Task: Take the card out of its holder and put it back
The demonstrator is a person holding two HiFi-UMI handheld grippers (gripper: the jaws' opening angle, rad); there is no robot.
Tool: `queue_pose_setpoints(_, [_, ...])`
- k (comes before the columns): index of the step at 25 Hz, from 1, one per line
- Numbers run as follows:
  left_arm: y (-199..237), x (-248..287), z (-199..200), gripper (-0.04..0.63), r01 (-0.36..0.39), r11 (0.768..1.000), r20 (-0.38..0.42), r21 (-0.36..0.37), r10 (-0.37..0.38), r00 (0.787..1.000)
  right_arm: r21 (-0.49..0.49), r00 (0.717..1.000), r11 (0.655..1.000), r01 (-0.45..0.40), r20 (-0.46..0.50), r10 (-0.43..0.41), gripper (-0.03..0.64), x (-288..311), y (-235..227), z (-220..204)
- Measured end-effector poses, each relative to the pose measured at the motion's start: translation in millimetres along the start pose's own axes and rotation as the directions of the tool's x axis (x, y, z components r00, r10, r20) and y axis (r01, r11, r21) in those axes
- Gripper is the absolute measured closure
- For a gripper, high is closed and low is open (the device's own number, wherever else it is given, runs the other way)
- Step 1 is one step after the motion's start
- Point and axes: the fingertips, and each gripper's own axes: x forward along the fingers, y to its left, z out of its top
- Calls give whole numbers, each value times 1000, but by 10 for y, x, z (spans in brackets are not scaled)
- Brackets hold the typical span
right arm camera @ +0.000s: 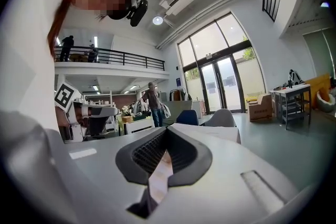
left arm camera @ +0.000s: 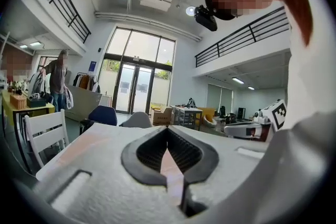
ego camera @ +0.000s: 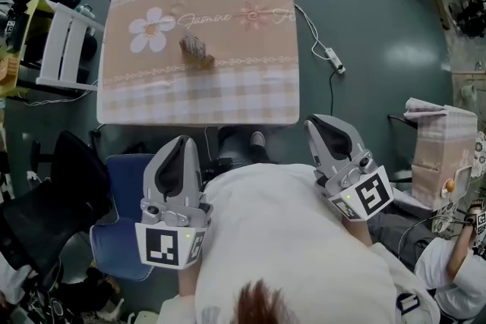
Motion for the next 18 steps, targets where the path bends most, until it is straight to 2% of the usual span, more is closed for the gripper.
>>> queue_pose_setpoints(5, [-151, -77, -88, 595, 7, 1000, -9, -22, -7, 1000, 20, 1000, 1000, -6, 4, 6, 623, -128, 14, -103])
queue_pose_setpoints(18, [-256, -123, -66, 595, 25, 999, 8, -20, -25, 1000, 8, 1000, 1000, 29, 3, -29, 623, -295, -21, -109])
